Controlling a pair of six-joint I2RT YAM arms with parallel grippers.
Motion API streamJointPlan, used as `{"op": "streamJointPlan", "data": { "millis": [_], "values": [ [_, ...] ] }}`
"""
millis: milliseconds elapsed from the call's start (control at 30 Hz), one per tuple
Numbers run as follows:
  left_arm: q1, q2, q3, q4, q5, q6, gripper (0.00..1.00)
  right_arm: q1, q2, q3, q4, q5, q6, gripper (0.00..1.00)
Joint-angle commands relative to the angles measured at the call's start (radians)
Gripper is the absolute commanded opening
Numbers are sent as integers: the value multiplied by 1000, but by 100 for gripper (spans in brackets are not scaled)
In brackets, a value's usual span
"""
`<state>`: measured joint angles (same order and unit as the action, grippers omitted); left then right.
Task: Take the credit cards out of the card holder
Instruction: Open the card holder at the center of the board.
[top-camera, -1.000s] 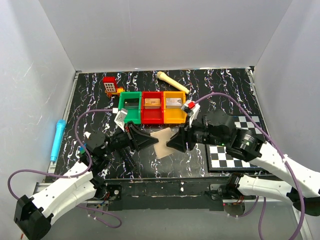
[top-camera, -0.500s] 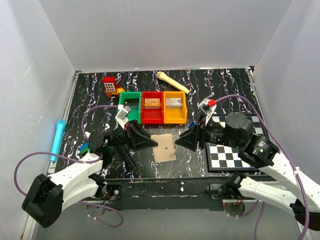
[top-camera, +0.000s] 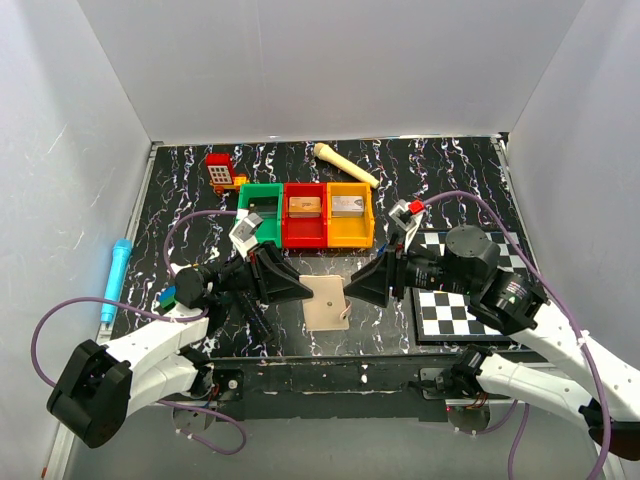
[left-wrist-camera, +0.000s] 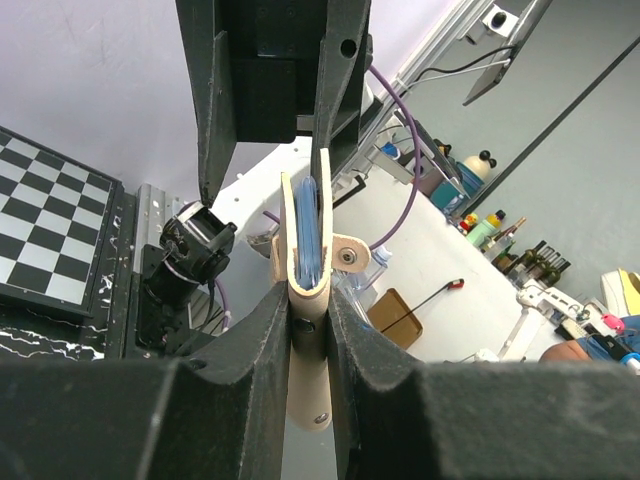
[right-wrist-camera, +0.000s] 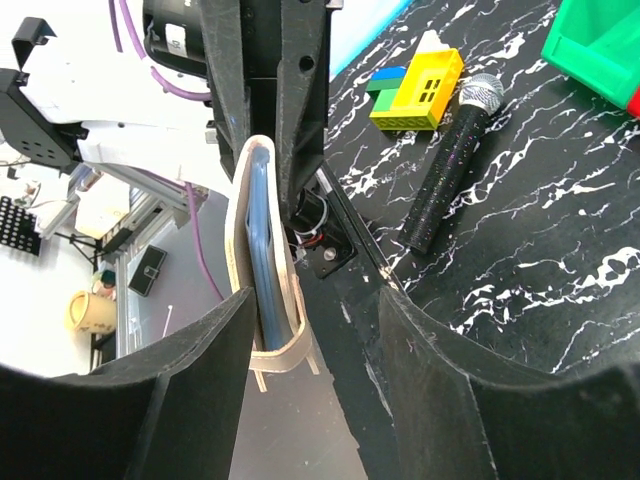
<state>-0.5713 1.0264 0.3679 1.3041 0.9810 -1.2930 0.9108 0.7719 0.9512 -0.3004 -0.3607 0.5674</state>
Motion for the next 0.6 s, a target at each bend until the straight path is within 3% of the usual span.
{"op": "streamJointPlan", "data": {
  "millis": [0,567],
  "values": [
    [5,-5,19,112,-4,-6,0,-3,6,-5,99,-56,25,61],
    [4,-26,32,115,-31,-6,0,-3,109,8,127,-169,58,61]
  ]
}}
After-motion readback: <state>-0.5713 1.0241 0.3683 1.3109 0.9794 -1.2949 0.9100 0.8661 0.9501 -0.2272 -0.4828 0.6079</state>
